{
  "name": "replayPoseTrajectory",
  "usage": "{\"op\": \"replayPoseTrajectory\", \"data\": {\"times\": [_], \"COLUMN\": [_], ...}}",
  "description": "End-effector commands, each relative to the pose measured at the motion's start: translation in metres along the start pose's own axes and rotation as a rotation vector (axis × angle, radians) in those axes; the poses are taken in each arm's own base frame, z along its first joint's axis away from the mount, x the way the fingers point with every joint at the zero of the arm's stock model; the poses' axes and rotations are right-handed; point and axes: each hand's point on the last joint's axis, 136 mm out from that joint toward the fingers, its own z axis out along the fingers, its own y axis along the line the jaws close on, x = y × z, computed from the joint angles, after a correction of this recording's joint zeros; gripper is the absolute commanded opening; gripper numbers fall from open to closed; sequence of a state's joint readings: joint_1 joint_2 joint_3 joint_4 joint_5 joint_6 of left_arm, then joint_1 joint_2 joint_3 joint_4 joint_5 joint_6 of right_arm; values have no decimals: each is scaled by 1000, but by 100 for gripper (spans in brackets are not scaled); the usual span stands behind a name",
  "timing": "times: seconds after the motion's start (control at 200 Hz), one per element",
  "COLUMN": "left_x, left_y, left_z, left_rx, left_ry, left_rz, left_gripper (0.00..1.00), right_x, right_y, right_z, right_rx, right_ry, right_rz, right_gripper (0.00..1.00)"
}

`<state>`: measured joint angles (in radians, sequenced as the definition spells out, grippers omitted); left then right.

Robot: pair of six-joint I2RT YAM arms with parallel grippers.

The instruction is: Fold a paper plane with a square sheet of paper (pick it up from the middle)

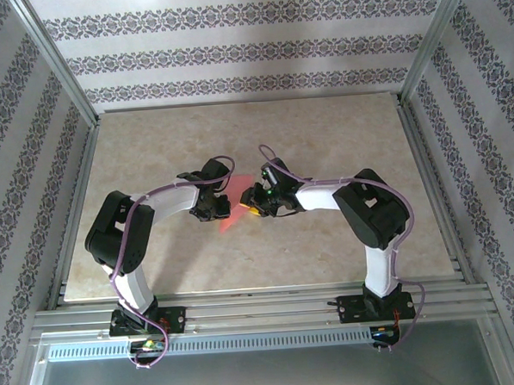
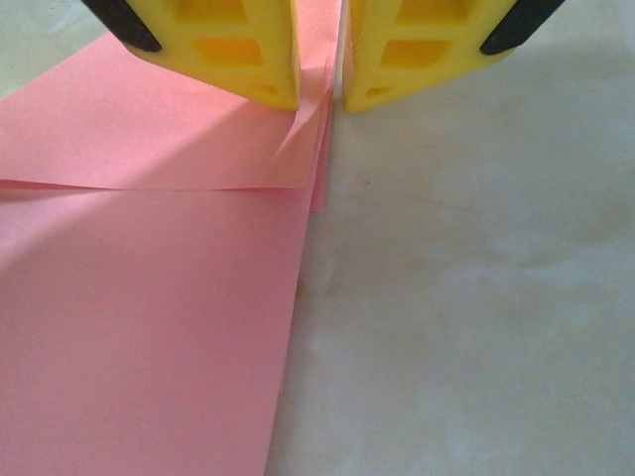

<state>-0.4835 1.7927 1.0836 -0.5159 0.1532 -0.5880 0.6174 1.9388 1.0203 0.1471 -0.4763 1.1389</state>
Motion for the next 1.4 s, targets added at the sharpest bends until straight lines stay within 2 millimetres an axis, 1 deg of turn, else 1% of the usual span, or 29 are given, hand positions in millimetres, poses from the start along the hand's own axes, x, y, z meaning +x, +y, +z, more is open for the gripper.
{"op": "replayPoseTrajectory", "data": {"times": [0.0,0.14,0.255,0.345,0.495,0.575,0.645,0.72,0.809,0.889,0.934,1.024,1.079,1.159,1.269,1.324,1.394], "left_x": [4,4,2,0,-4,-6,-9,-13,-18,-22,-24,-24,-23,-18,-10,-5,-1], "left_y": [4,5,4,3,2,3,3,-1,-12,-24,-32,-51,-65,-85,-107,-116,-124], "left_z": [-2,-1,-4,-10,-21,-28,-38,-51,-67,-80,-86,-97,-103,-106,-108,-110,-113], "left_rx": [-23,-26,-22,-19,-16,-22,-25,-6,55,111,137,189,226,268,286,298,330], "left_ry": [21,22,14,0,-22,-42,-63,-101,-156,-217,-254,-325,-365,-418,-486,-521,-568], "left_rz": [-1,0,1,5,10,15,23,34,66,119,158,242,306,400,533,591,634], "left_gripper": [20,20,20,21,21,21,24,29,38,45,47,53,56,62,72,76,79], "right_x": [-1,-2,-4,-6,-7,-10,-13,-16,-21,-25,-25,-26,-25,-24,-24,-25,-28], "right_y": [8,8,8,8,7,6,4,2,-6,-14,-19,-31,-41,-52,-53,-47,-39], "right_z": [4,4,6,6,3,-2,-9,-19,-34,-51,-62,-83,-95,-106,-113,-116,-118], "right_rx": [-26,-37,-45,-54,-60,-56,-52,-53,-45,-41,-40,-21,1,15,14,-3,-1], "right_ry": [13,4,0,-13,-34,-59,-81,-107,-153,-199,-222,-271,-300,-326,-351,-366,-372], "right_rz": [3,2,8,14,13,12,9,11,26,48,66,104,143,203,255,259,249], "right_gripper": [35,32,23,18,12,10,8,6,4,4,4,3,3,3,2,2,3]}}
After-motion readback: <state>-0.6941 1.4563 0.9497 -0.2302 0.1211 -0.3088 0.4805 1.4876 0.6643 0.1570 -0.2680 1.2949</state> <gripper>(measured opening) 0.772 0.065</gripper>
